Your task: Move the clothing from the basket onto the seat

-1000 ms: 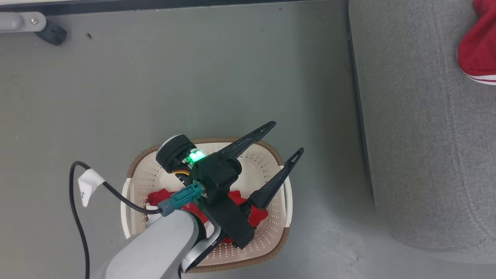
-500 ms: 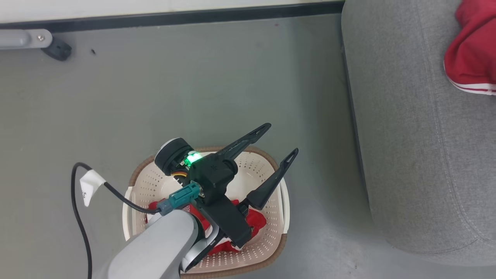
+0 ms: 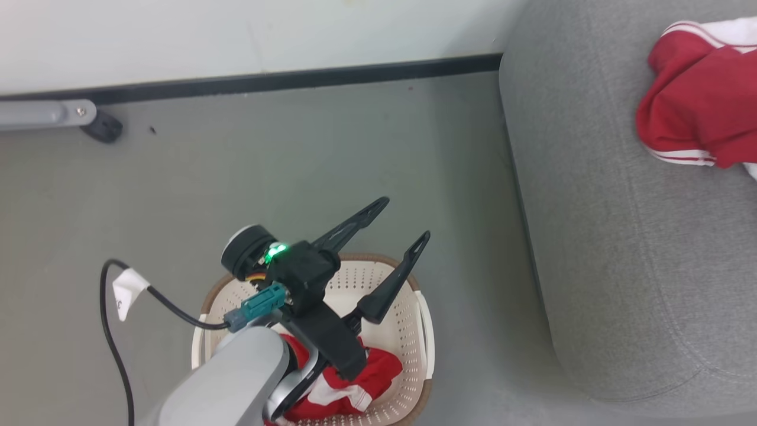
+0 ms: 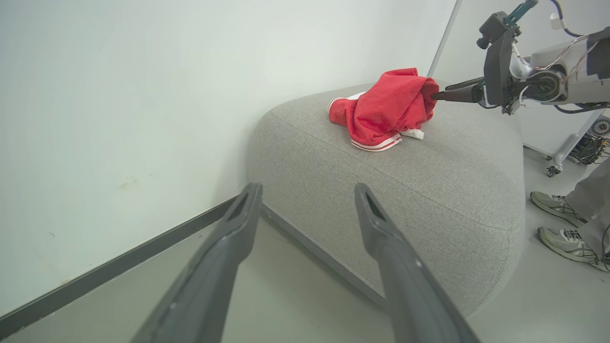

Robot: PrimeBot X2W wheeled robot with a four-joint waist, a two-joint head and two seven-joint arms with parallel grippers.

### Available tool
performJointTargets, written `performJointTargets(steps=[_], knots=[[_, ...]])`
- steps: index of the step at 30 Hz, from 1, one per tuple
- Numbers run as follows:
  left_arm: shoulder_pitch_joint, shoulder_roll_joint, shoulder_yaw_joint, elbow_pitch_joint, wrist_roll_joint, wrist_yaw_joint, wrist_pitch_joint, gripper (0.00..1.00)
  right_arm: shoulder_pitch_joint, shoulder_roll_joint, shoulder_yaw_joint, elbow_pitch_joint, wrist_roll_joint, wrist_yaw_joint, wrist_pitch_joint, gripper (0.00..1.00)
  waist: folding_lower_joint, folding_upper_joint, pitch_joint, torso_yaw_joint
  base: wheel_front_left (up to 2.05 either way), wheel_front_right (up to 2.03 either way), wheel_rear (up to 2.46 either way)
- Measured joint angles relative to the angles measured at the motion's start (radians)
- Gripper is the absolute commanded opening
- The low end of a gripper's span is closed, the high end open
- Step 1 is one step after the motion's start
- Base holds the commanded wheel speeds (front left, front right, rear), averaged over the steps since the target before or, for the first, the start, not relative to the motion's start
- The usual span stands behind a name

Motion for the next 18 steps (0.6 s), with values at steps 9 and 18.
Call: performJointTargets(steps=[9, 18], knots=[[0.075, 0.007, 0.013, 0.04, -0.013, 0.0, -0.025, 1.0, 0.078, 0.004, 0.032, -0.032, -0.017, 0.009, -0.069, 1.0, -0.0001, -0.0001, -0.094, -0.022, 0.0, 0.0, 0.0], [0.135, 0.003, 0.034, 0.068, -0.05, 0.011, -0.036, 1.0, 0.182, 0.028, 0.005, -0.11, 0.026, 0.009, -0.207, 1.0, -0.0001, -0.0003, -0.188, -0.033, 0.0, 0.0, 0.0]])
